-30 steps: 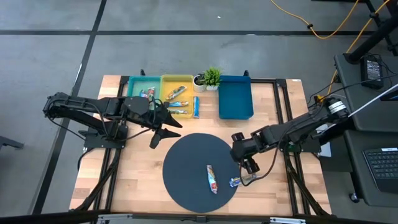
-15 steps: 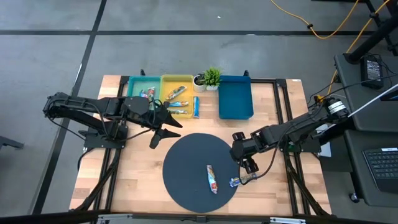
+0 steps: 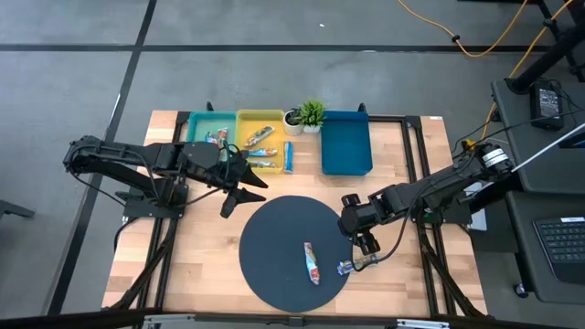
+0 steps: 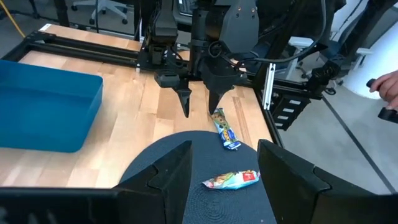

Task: Pick and place Granola Bars by type
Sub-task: Put the blue granola bar into the blue bin

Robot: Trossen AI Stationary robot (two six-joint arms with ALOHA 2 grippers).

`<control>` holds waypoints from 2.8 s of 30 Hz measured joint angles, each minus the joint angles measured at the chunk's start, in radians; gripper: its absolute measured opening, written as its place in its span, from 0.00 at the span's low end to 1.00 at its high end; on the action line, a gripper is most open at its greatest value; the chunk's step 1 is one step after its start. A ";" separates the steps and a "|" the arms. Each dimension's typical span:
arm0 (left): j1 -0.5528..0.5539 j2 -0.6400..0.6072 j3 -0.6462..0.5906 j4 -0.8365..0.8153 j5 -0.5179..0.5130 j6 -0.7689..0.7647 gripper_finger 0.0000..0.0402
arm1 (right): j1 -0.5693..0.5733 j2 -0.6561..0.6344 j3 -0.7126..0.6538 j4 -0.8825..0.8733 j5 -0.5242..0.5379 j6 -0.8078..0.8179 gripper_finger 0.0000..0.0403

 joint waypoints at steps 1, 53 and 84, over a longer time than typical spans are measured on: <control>0.000 0.000 0.000 0.000 0.000 0.000 0.43 | 0.000 0.000 0.000 0.000 0.000 0.000 0.68; 0.000 0.000 0.000 -0.032 -0.258 -0.052 0.43 | 0.167 0.142 0.001 0.049 -0.099 0.468 0.68; 0.000 0.000 0.000 -0.072 -0.258 -0.063 0.43 | 0.245 0.312 0.002 0.048 -0.093 0.526 0.68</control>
